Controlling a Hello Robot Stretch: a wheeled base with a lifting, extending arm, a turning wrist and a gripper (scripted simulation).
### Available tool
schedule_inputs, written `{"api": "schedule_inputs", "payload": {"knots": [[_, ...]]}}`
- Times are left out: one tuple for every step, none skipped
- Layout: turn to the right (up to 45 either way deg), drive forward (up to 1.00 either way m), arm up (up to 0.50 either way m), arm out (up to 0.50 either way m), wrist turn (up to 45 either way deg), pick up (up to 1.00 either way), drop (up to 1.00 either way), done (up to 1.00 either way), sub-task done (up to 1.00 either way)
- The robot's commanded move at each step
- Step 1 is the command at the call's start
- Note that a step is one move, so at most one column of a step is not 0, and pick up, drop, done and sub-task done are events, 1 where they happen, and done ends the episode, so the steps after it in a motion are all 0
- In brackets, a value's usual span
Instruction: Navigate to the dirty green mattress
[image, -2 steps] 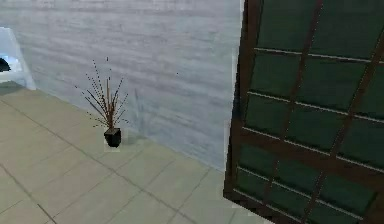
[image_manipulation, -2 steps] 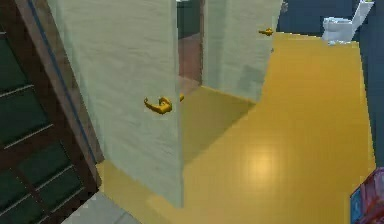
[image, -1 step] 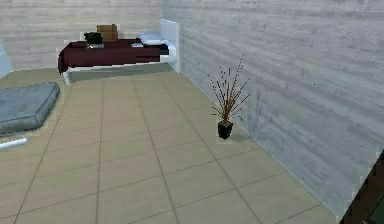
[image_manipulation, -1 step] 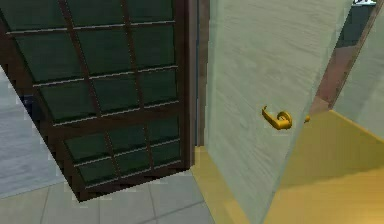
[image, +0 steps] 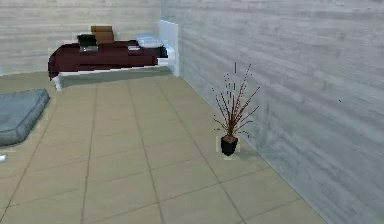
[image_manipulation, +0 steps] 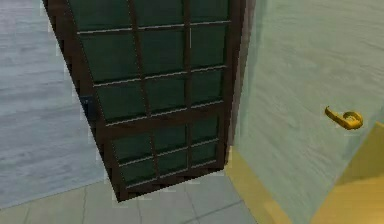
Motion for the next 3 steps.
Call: {"api": "schedule_inputs", "payload": {"knots": [[-27.0, 0.0, 0.0, 0.0, 0.0, 0.0, 0.0, 0.0, 0.0], [0.0, 0.4, 0.0, 0.0, 0.0, 0.0, 0.0, 0.0, 0.0], [-45.0, 0.0, 0.0, 0.0, 0.0, 0.0, 0.0, 0.0, 0.0]]}}
